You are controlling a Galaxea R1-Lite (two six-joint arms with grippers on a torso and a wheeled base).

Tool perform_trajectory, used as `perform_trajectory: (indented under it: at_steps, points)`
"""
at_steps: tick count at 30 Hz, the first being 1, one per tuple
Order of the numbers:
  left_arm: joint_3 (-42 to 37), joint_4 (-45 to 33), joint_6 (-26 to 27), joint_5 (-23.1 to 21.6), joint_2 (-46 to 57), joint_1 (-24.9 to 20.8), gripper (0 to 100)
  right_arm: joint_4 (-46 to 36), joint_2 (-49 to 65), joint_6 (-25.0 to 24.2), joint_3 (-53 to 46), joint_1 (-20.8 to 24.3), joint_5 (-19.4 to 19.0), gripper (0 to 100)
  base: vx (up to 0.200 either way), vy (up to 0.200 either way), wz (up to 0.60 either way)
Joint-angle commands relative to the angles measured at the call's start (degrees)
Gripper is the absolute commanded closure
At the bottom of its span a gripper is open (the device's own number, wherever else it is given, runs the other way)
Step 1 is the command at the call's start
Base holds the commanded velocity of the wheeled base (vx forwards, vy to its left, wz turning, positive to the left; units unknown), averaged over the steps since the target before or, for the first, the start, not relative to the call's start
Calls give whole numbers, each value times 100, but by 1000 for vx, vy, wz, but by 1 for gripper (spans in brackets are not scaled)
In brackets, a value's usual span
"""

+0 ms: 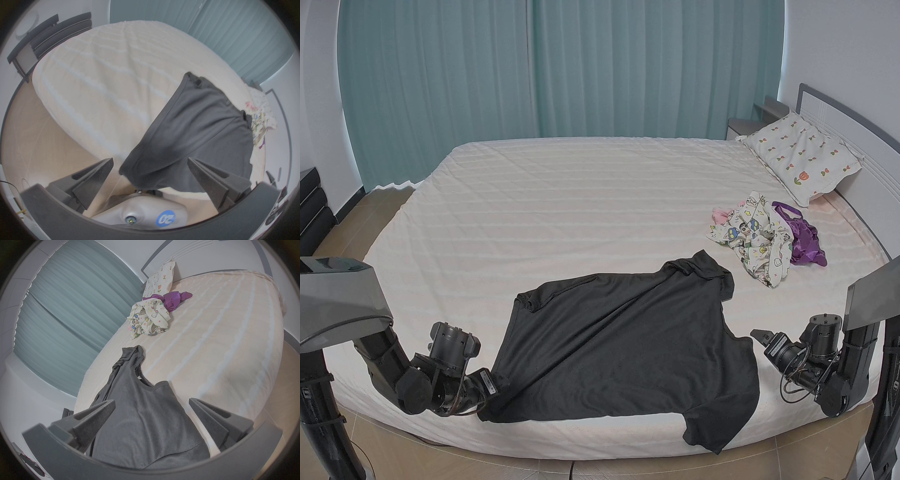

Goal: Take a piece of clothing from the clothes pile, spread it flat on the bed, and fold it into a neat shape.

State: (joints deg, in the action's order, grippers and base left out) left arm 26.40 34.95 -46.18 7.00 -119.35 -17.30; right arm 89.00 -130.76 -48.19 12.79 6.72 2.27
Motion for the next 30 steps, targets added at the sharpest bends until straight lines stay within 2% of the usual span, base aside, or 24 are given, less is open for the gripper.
perform_trajectory:
  at_steps: [1,5,12,19,30]
  points:
    - [286,3,-207,-23,368,51,0,56,41,3,-13,14,-7,0,0,0,0]
    - [480,12,-427,-23,386,113,0,56,41,3,-13,14,2,0,200,0,0]
    - [497,12,-445,-331,333,148,0,56,41,11,-4,23,11,0,200,0,0]
    - [576,21,-506,-357,307,315,0,56,24,11,-4,23,11,0,200,0,0]
    - [937,3,-700,-542,166,420,0,56,24,3,-4,23,2,0,0,0,0]
